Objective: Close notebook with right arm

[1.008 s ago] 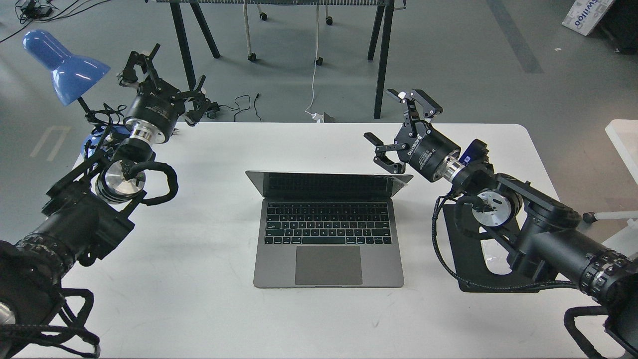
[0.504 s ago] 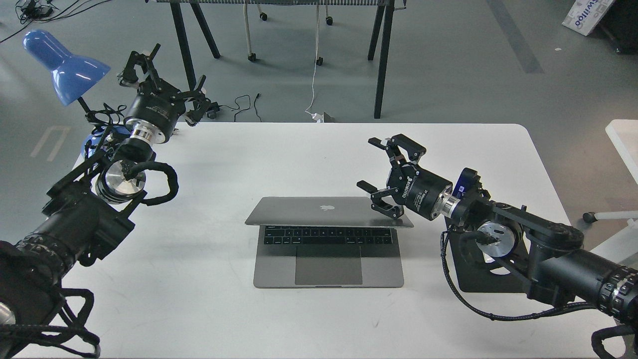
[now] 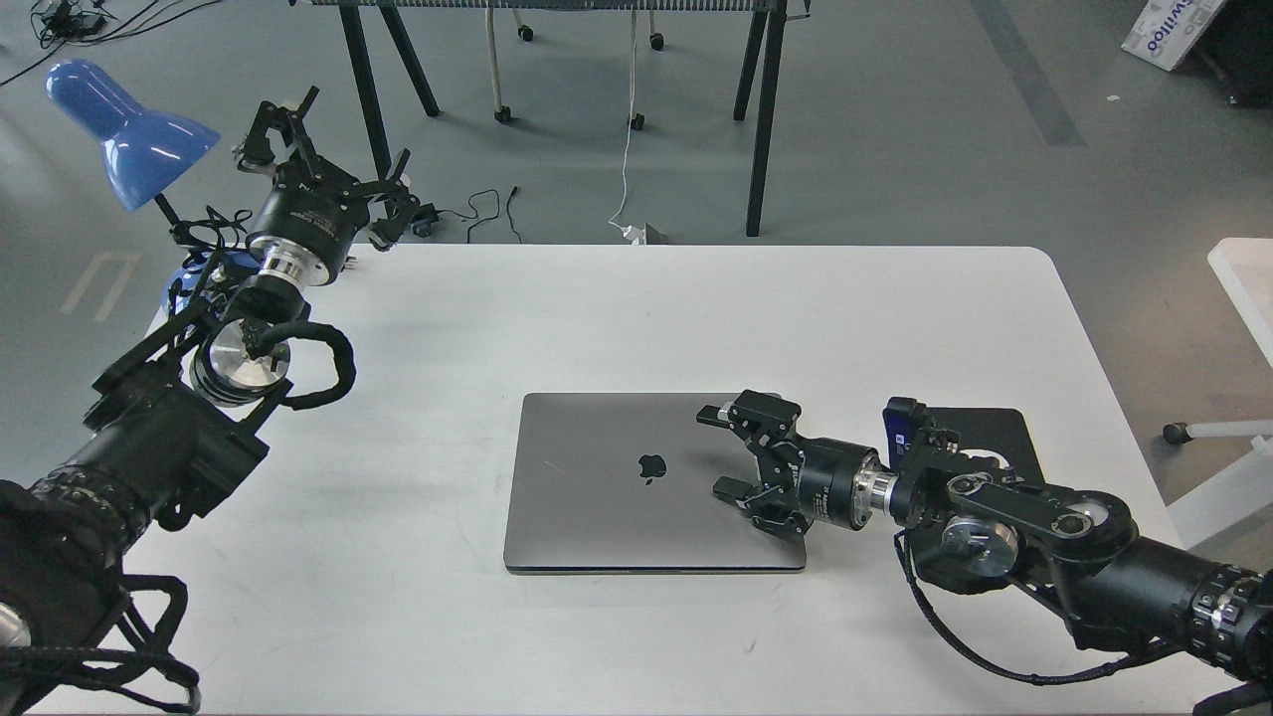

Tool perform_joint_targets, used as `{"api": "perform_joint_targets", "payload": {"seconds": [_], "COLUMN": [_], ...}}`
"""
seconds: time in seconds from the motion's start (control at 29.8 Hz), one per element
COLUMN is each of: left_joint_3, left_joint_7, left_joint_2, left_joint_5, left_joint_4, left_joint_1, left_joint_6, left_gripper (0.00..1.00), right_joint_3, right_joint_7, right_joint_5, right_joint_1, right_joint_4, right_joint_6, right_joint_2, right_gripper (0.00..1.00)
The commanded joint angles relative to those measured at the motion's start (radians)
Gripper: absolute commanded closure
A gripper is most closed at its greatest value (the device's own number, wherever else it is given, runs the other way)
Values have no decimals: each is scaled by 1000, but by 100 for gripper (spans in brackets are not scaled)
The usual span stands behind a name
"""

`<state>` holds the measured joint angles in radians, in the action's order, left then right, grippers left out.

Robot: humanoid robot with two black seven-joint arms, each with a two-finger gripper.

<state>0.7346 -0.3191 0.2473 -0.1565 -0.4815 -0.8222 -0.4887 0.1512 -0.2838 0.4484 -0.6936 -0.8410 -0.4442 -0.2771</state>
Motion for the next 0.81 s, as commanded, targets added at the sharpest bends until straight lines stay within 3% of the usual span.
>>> {"api": "perform_joint_targets", "payload": {"seconds": [0.0,0.37,0.77], "left_joint_3": [0,0,2], "left_joint_7": [0,0,0], "left_joint_2": [1,0,0], "left_joint_5": [0,0,-2], "left_joint_4": [0,0,0], "left_joint_1": [0,0,0], "left_joint_6": [0,0,0], "left_gripper": [0,0,0], "right_joint_3": [-1,48,555], "right_joint_7": [0,-2,-5], "right_joint_5": [1,-5,-16], "right_joint_1": [6,-3,-4], "right_joint_4": [0,-3,-36], "right_joint_6": [4,32,-4], "right_joint_2": [-4,-5,-37], "right_gripper": [0,0,0]}}
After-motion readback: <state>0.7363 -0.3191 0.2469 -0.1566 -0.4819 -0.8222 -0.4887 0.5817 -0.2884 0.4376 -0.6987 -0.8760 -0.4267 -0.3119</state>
